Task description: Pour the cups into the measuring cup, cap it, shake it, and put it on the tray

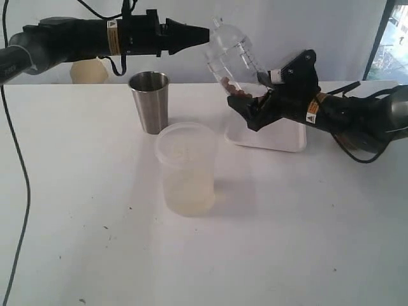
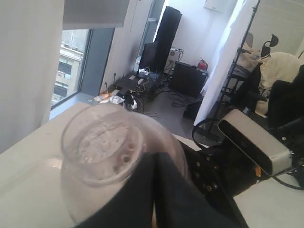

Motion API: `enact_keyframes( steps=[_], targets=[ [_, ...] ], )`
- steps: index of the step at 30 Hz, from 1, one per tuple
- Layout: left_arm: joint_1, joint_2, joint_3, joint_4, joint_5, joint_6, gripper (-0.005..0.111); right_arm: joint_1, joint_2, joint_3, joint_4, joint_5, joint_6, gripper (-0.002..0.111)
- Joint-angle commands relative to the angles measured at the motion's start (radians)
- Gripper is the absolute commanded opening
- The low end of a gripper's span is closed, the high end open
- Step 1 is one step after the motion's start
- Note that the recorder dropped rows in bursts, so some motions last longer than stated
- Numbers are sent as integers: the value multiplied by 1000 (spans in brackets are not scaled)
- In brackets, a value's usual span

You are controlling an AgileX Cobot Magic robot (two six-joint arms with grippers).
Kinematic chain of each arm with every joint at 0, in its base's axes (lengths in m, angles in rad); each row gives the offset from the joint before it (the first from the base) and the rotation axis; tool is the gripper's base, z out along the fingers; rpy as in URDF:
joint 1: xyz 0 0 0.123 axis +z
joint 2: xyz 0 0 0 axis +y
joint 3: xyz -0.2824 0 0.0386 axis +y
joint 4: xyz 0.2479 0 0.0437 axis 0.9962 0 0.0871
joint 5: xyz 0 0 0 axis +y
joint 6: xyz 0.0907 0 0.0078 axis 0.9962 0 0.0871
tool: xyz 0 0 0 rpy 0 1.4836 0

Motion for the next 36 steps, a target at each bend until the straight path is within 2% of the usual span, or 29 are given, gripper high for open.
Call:
enact_keyframes(
  steps=[1,7,14,19,29,36],
  targets=[
    [1,-12,-6,-6,7,-2,0,-4,-17,-7,26,-71,-1,0],
    [24,-10,-6,24,242,-18,0,-6,-20,-7,-22,-149,-19,0],
    [3,-10,-6,-82,144,33,0,-6,-20,-7,-32,-45,-19,0],
    [-27,-10,-6,-73,134,14,0,-6,-20,-8,-32,-25,-19,0],
    [-27,-10,-6,-77,76,-21,0,-6,-18,-12,60,6,-17,0],
    [-23,-10,-6,-79,60,-21,0,24,-16,-15,-13,-22,-10,0]
  ],
)
